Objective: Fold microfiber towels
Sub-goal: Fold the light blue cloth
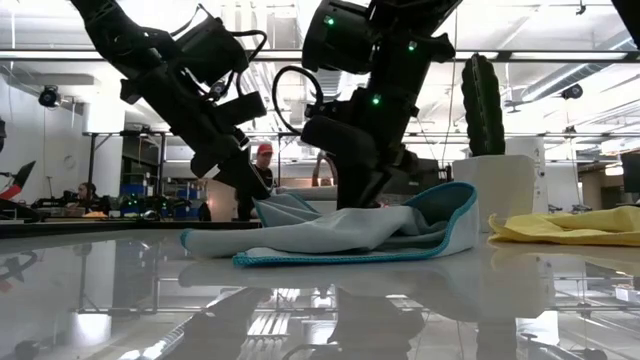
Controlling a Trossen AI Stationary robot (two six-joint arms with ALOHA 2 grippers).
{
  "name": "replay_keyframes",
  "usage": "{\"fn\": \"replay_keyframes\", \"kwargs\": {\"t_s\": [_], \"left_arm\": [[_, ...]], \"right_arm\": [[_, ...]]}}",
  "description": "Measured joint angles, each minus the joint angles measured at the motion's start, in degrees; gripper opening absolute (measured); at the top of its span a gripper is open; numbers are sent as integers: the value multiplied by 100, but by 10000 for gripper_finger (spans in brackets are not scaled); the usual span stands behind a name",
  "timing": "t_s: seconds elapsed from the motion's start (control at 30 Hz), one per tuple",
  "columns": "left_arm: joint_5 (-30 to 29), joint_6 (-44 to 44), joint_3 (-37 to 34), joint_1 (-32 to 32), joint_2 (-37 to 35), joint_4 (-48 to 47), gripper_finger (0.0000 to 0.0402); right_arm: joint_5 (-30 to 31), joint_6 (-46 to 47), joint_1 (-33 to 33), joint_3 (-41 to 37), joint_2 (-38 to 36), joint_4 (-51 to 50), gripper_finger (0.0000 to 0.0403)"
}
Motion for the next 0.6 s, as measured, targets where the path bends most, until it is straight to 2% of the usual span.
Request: {"fn": "replay_keyframes", "kwargs": {"t_s": [0.13, 0.4, 0.6], "left_arm": [[2, 0, 0, 0, 0, 6, 0], [2, 2, -9, 0, 0, 50, 0], [4, 13, -15, 0, 0, 169, 0]], "right_arm": [[-31, -246, 0, 0, -2, 0, 16], [7, -518, 22, -7, -241, -102, 9], [466, -664, 146, -9, -768, -507, 9]]}}
